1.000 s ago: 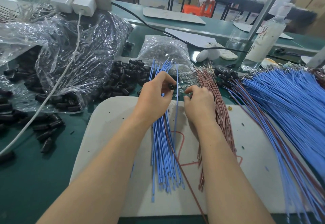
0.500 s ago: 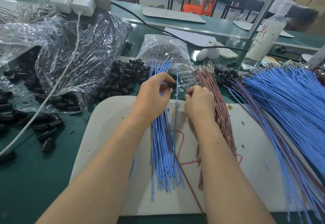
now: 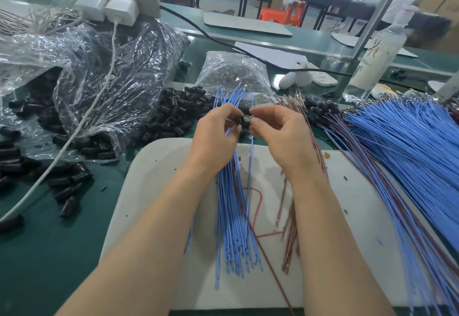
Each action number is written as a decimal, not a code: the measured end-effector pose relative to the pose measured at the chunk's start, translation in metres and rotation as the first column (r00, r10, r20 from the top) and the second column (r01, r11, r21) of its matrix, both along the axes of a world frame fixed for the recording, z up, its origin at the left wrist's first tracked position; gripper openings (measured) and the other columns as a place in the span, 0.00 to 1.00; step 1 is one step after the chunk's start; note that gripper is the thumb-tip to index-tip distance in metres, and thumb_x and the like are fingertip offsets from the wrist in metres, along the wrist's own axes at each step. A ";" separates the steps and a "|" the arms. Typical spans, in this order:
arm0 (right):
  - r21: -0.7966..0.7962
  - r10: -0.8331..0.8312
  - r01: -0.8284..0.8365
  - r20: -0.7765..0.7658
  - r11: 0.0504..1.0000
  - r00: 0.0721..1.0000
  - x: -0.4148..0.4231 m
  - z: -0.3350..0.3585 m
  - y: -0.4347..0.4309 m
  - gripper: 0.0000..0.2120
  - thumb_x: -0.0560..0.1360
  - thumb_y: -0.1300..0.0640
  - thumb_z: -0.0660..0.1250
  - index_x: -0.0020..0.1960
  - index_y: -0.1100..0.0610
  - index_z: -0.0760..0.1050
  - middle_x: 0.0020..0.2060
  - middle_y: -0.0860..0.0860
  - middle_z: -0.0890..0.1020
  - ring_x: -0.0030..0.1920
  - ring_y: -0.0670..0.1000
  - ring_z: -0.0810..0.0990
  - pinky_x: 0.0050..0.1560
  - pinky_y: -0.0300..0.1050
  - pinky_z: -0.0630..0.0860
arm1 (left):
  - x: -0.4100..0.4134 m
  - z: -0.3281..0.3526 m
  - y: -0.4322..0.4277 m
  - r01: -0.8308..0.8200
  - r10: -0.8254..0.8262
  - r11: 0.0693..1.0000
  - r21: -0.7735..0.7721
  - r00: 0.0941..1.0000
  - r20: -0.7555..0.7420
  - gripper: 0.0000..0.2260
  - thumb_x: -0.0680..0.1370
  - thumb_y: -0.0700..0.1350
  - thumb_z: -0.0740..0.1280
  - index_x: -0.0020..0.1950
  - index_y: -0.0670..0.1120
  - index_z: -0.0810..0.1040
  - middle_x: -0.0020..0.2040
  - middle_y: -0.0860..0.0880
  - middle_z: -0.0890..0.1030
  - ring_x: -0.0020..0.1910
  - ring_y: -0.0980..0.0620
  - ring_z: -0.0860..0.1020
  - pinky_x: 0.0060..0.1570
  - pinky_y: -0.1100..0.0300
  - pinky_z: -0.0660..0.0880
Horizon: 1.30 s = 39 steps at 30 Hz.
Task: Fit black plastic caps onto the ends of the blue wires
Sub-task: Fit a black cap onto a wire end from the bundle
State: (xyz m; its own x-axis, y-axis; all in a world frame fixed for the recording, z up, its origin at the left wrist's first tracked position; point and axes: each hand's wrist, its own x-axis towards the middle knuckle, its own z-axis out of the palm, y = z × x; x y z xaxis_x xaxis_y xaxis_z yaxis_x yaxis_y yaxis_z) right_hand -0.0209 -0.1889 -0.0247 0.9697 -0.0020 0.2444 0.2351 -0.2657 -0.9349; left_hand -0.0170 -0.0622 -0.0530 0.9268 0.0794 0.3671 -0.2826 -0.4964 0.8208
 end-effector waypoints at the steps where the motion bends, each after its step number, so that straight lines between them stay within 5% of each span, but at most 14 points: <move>1: -0.074 -0.024 0.027 0.037 0.997 0.999 0.000 0.000 0.000 0.06 0.74 0.66 0.68 0.48 0.57 0.79 0.41 0.51 0.83 0.42 0.46 0.82 0.48 0.39 0.80 | 0.000 0.000 0.000 -0.004 0.004 1.000 0.006 1.000 0.004 0.09 0.76 0.35 0.65 0.49 0.48 0.77 0.46 0.51 0.80 0.47 0.53 0.79 0.50 0.63 0.74; 12: -0.357 -0.076 0.174 0.271 0.918 0.960 0.000 -0.006 0.003 0.05 0.74 0.65 0.68 0.46 0.58 0.81 0.39 0.50 0.82 0.40 0.46 0.80 0.45 0.34 0.76 | -0.003 0.001 0.000 -0.013 -0.003 0.981 0.192 0.997 0.082 0.11 0.76 0.36 0.65 0.57 0.45 0.80 0.50 0.48 0.78 0.48 0.50 0.76 0.52 0.55 0.73; 19: -0.201 -0.081 0.104 0.121 0.974 0.989 0.007 -0.004 -0.010 0.06 0.73 0.65 0.70 0.45 0.55 0.81 0.35 0.47 0.82 0.39 0.45 0.81 0.47 0.37 0.78 | -0.001 0.002 0.002 -0.035 -0.006 0.950 0.310 0.991 0.132 0.10 0.77 0.43 0.67 0.57 0.47 0.81 0.51 0.50 0.81 0.55 0.46 0.72 0.57 0.56 0.64; 24: -0.249 -0.046 0.071 0.105 0.966 0.993 0.008 -0.006 -0.016 0.06 0.73 0.65 0.70 0.45 0.55 0.82 0.35 0.45 0.81 0.37 0.40 0.80 0.45 0.33 0.77 | -0.002 -0.001 0.002 -0.052 0.002 0.929 0.365 0.991 0.136 0.09 0.77 0.47 0.67 0.55 0.50 0.82 0.49 0.53 0.81 0.56 0.50 0.70 0.49 0.62 0.53; 32: -0.290 -0.015 0.033 0.063 0.957 0.998 0.008 -0.007 -0.018 0.05 0.73 0.64 0.70 0.45 0.55 0.82 0.35 0.43 0.81 0.35 0.37 0.78 0.43 0.30 0.76 | -0.001 -0.002 0.001 -0.001 -0.038 0.914 0.405 0.995 0.090 0.10 0.78 0.45 0.66 0.58 0.48 0.81 0.49 0.49 0.81 0.54 0.46 0.70 0.54 0.56 0.60; 39: -0.196 -0.114 0.121 0.049 0.973 0.992 0.011 -0.011 -0.017 0.09 0.73 0.65 0.68 0.41 0.51 0.79 0.35 0.46 0.81 0.39 0.46 0.80 0.49 0.44 0.79 | 0.001 -0.004 0.001 0.011 -0.032 0.946 0.323 0.998 0.061 0.10 0.78 0.43 0.65 0.58 0.46 0.80 0.50 0.48 0.80 0.49 0.46 0.73 0.54 0.53 0.69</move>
